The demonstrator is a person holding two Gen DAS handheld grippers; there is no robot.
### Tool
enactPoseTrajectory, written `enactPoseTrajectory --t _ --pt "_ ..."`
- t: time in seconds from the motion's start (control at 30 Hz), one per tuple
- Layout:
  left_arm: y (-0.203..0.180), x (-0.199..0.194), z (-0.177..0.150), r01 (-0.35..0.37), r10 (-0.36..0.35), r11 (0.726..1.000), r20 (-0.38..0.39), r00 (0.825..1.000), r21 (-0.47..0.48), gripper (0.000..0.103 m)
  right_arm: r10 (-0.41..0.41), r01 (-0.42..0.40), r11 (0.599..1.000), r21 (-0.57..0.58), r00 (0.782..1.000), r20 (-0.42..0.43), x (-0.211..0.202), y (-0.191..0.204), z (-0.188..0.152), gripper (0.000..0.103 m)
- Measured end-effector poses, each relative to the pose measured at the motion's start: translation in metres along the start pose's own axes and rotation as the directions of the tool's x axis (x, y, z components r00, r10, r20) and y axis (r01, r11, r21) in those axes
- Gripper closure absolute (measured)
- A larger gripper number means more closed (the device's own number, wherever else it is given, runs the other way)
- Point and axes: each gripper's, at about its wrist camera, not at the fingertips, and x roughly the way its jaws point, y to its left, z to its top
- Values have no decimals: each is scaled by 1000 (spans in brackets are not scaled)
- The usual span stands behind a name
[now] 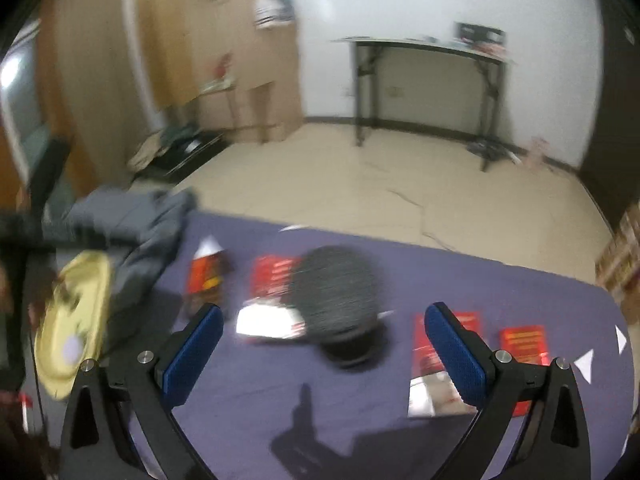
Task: Organize rigid objects
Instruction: 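Grasp the dark box with the left tool while the right tool grasps the black foam cylinder, then drop the dark box and foam cylinder into the yellow tray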
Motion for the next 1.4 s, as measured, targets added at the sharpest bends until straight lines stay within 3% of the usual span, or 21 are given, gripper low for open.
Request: enactPoseTrajectory --t 0.07,0.37,0.4,0.43,0.47,0.5,0.63,0.77,0.87,0.93,1.07,1.2,1.4 --pt "-16 30 0 -41 40 999 -47 998 -17 0 6 -6 1000 5 1000 -21 11 -5 2 0" --pt "-35 100 9 -123 118 990 -79 990 -64 2 31 -36 998 -48 993 -114 57 5 12 0" --pt "-35 105 8 -130 125 989 -85 989 -63 6 25 -31 998 -52 993 -112 49 -1 20 1" --pt "-35 108 7 -133 128 989 -87 988 -60 22 26 -31 998 -51 994 -107 48 -5 24 4" --pt "-36 108 5 -131 126 990 -82 989 -56 38 42 -47 998 -43 994 -100 50 -6 27 9" --pt "-36 108 4 -125 122 991 -75 990 -46 39 45 -49 998 -36 995 -92 49 -7 28 32" --pt "-35 98 2 -102 100 994 -71 992 -24 43 53 -56 997 -51 997 -55 42 -8 32 35" --pt "-23 50 1 -36 36 999 -21 999 -18 43 99 -97 992 -86 995 24 17 8 26 35" --pt "9 -9 2 -22 23 1000 52 998 -16 43 235 -227 957 -182 972 22 4 65 35 35" --pt "44 -47 0 -38 41 999 101 994 -35 43 346 -342 903 -259 938 -34 7 122 31 35" --pt "126 -86 -15 -169 177 982 99 979 -78 43 445 -470 808 -355 882 -155 27 218 7 35" --pt "202 -93 -34 -225 232 962 28 972 -152 43 474 -545 744 -387 838 -270 57 293 -15 35" --pt "252 -58 -57 -256 244 943 -81 966 -215 43 423 -546 720 -428 834 -354 106 368 -28 35"
